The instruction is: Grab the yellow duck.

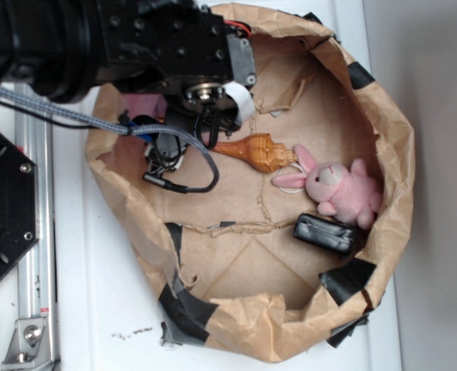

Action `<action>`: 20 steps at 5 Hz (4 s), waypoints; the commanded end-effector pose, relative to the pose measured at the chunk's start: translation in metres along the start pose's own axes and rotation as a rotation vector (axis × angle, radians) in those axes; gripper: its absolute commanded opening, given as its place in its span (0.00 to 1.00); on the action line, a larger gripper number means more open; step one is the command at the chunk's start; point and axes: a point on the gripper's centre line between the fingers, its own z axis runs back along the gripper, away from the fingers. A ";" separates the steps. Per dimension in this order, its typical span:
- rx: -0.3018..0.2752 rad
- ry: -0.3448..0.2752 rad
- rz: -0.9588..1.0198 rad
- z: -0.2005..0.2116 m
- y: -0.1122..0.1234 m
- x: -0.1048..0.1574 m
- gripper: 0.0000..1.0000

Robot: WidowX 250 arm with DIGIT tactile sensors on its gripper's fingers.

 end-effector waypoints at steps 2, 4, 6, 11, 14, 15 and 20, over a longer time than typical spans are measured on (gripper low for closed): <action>0.051 0.003 -0.001 -0.001 0.003 -0.003 1.00; 0.046 -0.020 0.024 0.006 0.006 -0.011 1.00; 0.048 0.055 -0.007 -0.016 -0.006 0.003 1.00; -0.029 0.010 -0.111 -0.008 -0.045 0.016 1.00; -0.070 -0.062 0.015 0.013 -0.014 0.016 1.00; -0.079 -0.065 0.045 0.012 -0.010 0.019 1.00; -0.177 -0.092 -0.020 -0.008 -0.036 0.035 1.00</action>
